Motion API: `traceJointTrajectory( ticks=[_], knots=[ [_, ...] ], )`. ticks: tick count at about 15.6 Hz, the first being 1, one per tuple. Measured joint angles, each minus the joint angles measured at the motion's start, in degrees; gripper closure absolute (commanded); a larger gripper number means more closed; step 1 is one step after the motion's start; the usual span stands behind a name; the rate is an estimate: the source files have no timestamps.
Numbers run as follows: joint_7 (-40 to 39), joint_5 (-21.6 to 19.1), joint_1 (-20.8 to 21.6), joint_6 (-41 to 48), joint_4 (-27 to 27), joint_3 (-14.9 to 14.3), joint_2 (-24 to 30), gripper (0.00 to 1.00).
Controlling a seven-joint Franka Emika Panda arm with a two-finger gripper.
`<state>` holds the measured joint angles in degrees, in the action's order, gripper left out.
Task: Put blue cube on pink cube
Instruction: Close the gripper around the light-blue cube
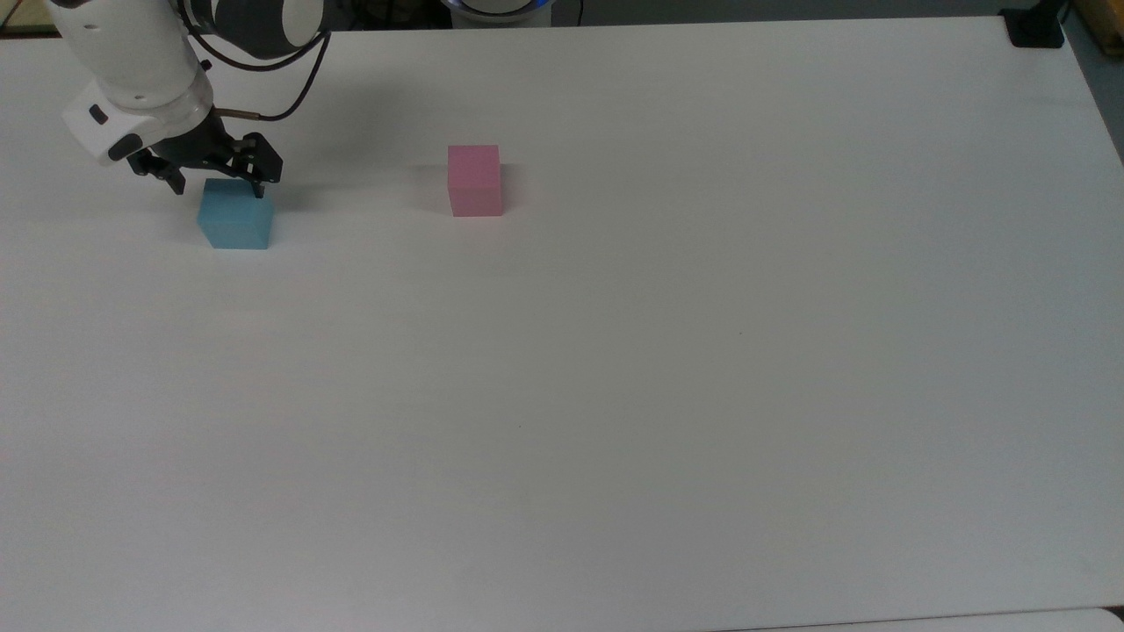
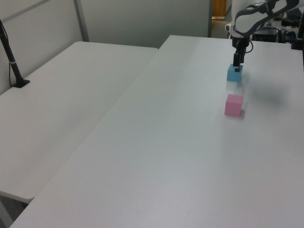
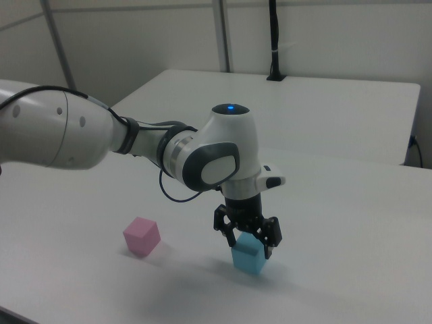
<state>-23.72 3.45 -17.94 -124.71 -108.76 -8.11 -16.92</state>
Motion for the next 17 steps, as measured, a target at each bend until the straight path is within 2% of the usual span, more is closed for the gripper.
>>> traceJointTrajectory(
  ticks=[12, 14, 16, 17],
  knots=[
    [-1.13, 0.0, -0.84, -0.97, 0.8, 0.52, -1.22, 0.02],
    [-1.23, 0.0, -0.8, -0.97, 0.73, 1.04, -1.56, 0.06],
    [-1.23, 0.0, -0.79, -1.36, 0.69, 1.67, -2.13, 0.2],
    [-1.23, 0.0, -0.79, -2.09, 0.67, 2.02, -2.39, 0.35]
  ],
)
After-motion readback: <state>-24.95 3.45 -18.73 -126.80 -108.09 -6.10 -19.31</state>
